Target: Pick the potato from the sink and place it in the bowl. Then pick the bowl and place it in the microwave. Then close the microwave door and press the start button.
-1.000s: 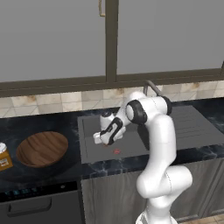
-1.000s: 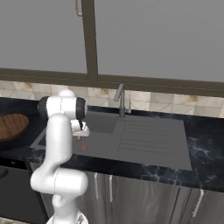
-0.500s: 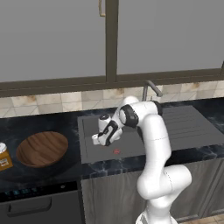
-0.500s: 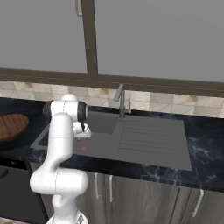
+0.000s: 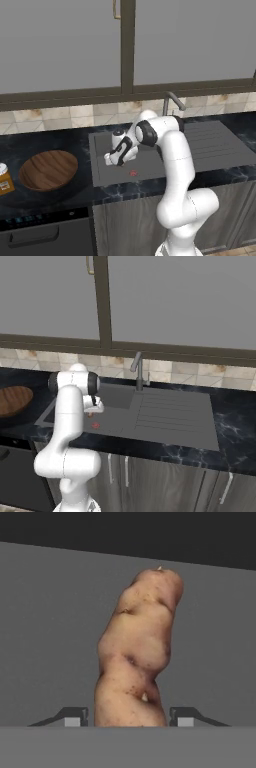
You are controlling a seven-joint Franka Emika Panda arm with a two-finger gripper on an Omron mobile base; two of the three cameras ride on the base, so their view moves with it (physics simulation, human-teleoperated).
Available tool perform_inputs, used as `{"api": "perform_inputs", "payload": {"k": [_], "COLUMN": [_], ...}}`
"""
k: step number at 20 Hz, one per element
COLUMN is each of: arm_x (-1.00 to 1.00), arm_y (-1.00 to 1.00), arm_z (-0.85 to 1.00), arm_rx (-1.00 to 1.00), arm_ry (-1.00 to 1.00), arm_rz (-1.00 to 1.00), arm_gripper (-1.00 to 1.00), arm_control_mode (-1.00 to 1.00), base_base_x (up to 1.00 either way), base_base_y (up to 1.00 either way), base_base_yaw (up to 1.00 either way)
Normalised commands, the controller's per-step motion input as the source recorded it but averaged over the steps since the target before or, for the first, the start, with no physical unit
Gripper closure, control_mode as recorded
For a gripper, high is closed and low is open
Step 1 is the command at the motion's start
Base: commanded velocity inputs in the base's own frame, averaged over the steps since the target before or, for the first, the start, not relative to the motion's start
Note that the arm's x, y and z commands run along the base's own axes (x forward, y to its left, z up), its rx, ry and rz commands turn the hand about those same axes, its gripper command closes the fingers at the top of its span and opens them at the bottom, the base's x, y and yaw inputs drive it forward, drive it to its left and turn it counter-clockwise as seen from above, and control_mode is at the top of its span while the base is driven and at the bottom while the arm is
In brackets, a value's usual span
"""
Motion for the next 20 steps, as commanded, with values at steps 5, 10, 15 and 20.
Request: {"api": "perform_inputs", "payload": {"k": [5, 10, 15, 20], "arm_x": [-0.18, -0.4, -0.56, -0.69], "arm_y": [-0.1, -0.14, -0.04, 0.0], "arm_z": [0.0, 0.65, 1.0, 1.0], "arm_rx": [0.03, 0.02, 0.01, 0.01], "arm_ry": [-0.05, -0.1, -0.11, -0.05], "arm_rz": [-0.06, 0.0, 0.0, 0.0], "arm_gripper": [1.0, 1.0, 1.0, 1.0], "arm_control_mode": [-1.0, -1.0, -1.0, -1.0], "base_base_x": [0.0, 0.0, 0.0, 0.0], "base_base_y": [0.0, 0.0, 0.0, 0.0], "base_base_yaw": [0.0, 0.0, 0.0, 0.0]}}
